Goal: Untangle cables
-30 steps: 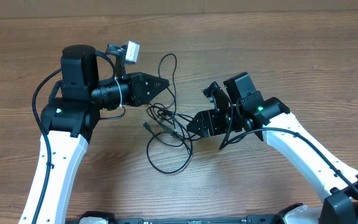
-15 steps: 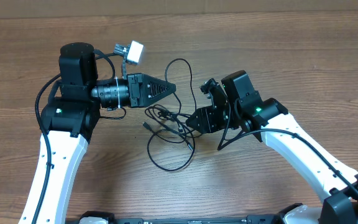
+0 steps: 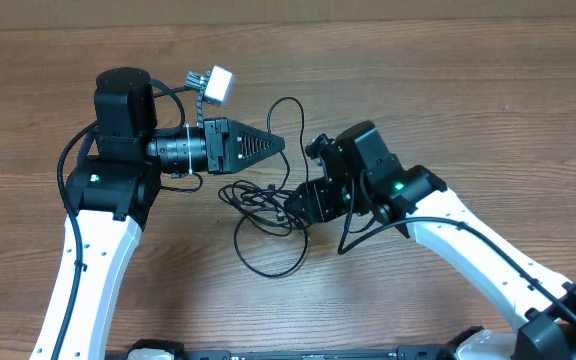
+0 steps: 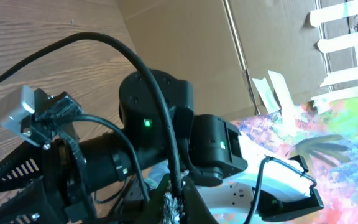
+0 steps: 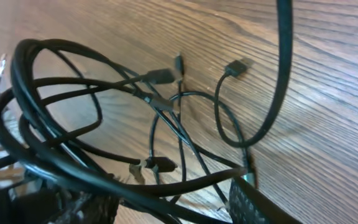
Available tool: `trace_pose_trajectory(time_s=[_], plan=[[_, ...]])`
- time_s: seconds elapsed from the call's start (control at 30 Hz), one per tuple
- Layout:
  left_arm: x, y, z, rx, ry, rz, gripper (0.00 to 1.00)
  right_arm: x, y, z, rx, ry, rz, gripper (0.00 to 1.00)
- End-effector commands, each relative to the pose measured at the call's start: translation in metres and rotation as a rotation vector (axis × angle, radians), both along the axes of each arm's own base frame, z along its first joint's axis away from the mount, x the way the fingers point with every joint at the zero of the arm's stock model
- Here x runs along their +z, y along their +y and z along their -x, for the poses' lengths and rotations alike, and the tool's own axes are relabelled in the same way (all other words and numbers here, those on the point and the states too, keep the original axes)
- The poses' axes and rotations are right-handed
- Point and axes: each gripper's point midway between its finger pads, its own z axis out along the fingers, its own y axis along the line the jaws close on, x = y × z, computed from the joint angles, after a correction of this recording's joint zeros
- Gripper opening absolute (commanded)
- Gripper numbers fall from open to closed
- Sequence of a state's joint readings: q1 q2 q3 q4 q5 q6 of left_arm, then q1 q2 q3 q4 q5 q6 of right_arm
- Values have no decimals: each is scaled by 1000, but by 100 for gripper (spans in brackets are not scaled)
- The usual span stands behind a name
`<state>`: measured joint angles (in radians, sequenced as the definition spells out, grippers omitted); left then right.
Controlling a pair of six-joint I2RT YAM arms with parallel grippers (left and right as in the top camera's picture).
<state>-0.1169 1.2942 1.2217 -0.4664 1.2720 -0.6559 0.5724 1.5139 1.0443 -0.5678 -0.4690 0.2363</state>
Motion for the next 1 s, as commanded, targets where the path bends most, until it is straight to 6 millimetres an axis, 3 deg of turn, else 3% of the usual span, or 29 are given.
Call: trace_pose_trajectory(time_s=[0.0,0.23,0.33,0.37,0.43,0.53,0.6,0.63,0.77,0.87,0.97], plan=[[11,-1,7,-27,-15,21,4,-1,3,-13,-66,-65,37,58],[11,-1,7,-29,-14,23,4,10,15,-29,-87,-184,26,69],[11,-1,7,-28,-14,22,4,9,9,-36,-119,-212,60,80],[11,-1,7,-28,-14,22,4,8,7,-37,-127,-216,69,80],[11,-1,7,-28,-14,22,4,6,6,-36,-127,-210,77,62],[11,-1,7,-29,-14,22,4,1,2,-32,-125,-189,95,49],[11,-1,7,-27,-6,23,4,-1,2,-30,-124,-184,99,56],[11,-1,7,-27,-3,24,4,-3,1,-30,-122,-184,101,70],[13,-1,6,-26,-13,26,4,-11,0,-30,31,-326,157,83],[12,-1,6,-26,-12,26,4,-11,-1,-35,115,-425,199,82],[12,-1,6,-26,-13,26,4,-6,2,-39,170,-501,206,72]])
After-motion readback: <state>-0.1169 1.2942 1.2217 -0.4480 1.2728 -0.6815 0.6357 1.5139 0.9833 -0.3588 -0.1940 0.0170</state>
